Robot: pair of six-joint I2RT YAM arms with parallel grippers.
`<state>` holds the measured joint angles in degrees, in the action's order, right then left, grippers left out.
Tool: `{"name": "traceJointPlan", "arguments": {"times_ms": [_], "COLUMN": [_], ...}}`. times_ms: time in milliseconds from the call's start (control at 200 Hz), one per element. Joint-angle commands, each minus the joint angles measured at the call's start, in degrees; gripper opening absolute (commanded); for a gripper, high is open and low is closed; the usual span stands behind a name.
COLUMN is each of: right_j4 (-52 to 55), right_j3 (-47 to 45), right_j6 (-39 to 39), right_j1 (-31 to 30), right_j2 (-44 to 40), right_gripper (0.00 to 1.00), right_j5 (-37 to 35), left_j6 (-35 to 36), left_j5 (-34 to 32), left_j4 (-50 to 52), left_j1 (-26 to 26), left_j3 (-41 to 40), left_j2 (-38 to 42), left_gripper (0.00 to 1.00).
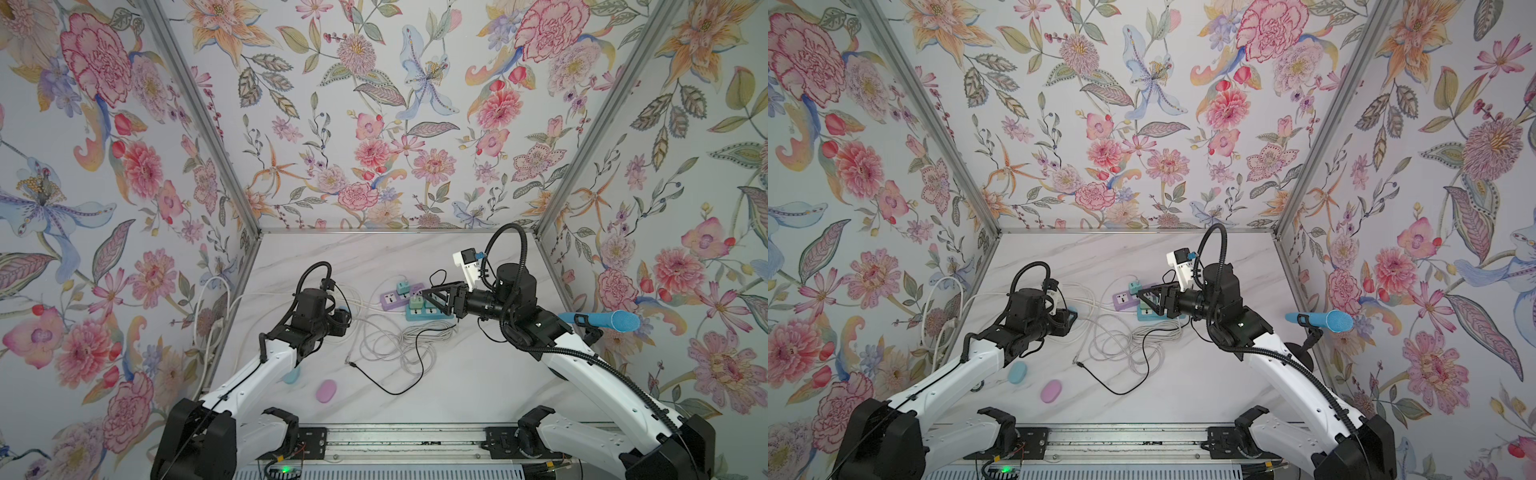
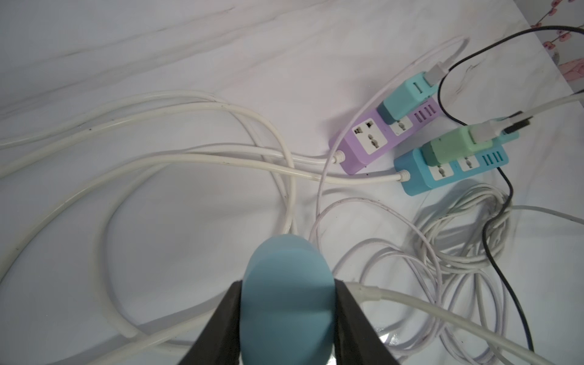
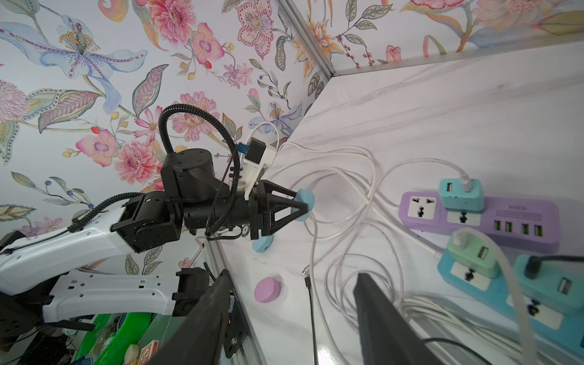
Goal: Charge the bluetooth headset
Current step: Place the bluetooth headset at the center of the board.
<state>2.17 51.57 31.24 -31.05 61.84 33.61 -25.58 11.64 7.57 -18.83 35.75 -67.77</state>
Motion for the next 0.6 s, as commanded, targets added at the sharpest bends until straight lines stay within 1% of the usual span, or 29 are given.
{"name": "traceJointPlan", "arguments": {"times_ms": [0,100,160,310,390,415,500,555,570,595], "right_j4": [0.19,0.18,0.28,0.29,0.28,0.29,0.28,0.26,0.28,0.29], "right_j3": [-0.86,-1.19,-1.45,-2.06,-2.34,-2.44,-3.13,-3.56,-3.63,-3.77], "right_j6": [-0.68,-0.72,-0.71,-0.65,-0.65,-0.54,-0.55,-0.55,-0.57,-0.5], "right_j1": [-0.56,-0.77,-0.86,-1.02,-1.03,-1.03,-1.03,-1.03,-1.03,-1.03], "right_j2": [-0.02,-0.01,-0.06,-0.32,-0.46,-0.46,-0.75,-0.85,-0.82,-0.76], "right_gripper": [0.6,0.6,0.6,0.61,0.61,0.62,0.62,0.62,0.62,0.62], "right_j5": [-0.76,-0.78,-0.65,-0.65,-0.64,-0.67,-0.9,-0.86,-0.9,-0.94], "left_j6": [-2.08,-1.23,-1.09,0.95,1.89,2.07,2.5,2.55,2.54,2.51], "left_j5": [-2.23,-1.45,-1.36,-2.55,-3.65,-4.04,-5.4,-6.21,-6.34,-6.64], "left_j4": [-3.23,-7.32,-7.97,-7.04,-5.58,-5.21,-4.33,-4.23,-4.13,-4.02], "left_j1": [1.88,2.95,3.09,3.1,3.17,3.18,3.26,3.25,3.19,3.26], "left_j3": [-0.67,-0.24,0.96,5.54,8.2,9.0,10.68,11.08,11.16,11.31], "left_j2": [-3.81,-8.11,-11.12,-18.4,-21.34,-23.68,-25.61,-26.24,-26.39,-26.64], "left_gripper": [0.01,0.02,0.03,0.08,0.08,0.08,0.1,0.17,0.21,0.3]}}
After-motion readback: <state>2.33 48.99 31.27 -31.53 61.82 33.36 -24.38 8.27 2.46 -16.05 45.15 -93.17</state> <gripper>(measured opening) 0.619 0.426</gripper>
